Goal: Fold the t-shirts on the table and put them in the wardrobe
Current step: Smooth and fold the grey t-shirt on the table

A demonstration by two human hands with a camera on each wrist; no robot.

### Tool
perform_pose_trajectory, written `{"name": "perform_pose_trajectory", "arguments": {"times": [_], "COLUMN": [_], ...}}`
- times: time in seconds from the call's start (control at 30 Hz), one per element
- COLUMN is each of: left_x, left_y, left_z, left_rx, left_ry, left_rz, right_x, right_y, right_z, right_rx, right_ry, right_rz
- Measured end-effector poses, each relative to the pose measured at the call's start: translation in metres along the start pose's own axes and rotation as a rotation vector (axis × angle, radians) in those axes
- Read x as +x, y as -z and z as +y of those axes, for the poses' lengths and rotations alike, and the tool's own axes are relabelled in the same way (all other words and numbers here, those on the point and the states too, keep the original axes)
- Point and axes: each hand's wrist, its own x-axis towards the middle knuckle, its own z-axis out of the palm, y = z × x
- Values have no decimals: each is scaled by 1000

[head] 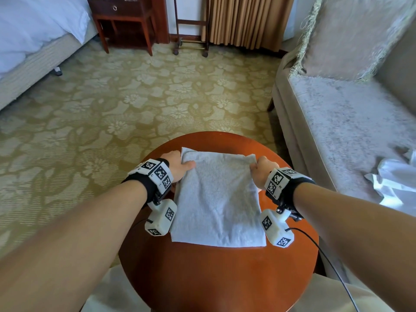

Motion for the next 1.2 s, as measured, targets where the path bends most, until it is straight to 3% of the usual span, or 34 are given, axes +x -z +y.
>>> {"name": "perform_pose_trajectory", "arguments": {"times": [0.1, 0.23, 0.4, 0.53, 0.67, 0.83, 1.2], "left_x": [-1, -12, -54, -95, -127, -152, -186], "left_y": [-6, -12, -15, -21, -38, -60, -93], "left_z": [1, -6, -13, -17, -23, -29, -22], "left_rx": [-59, -391, -819, -936, -914, -806, -369], "left_ry": [36, 89, 189, 221, 252, 192, 142], "left_rz": [28, -4, 29, 19, -7, 122, 240], "right_x": [2, -3, -31, -54, -102, -143, -172], "right_y": [0, 5, 5, -10, -18, -31, -64], "right_z": [3, 12, 21, 43, 58, 72, 94], "right_rx": [-41, 3, 168, 256, 336, 363, 308], "right_ry": [-23, -51, -73, -91, -95, -62, -102], "right_rz": [-10, -30, -48, -21, -59, -37, 94]}}
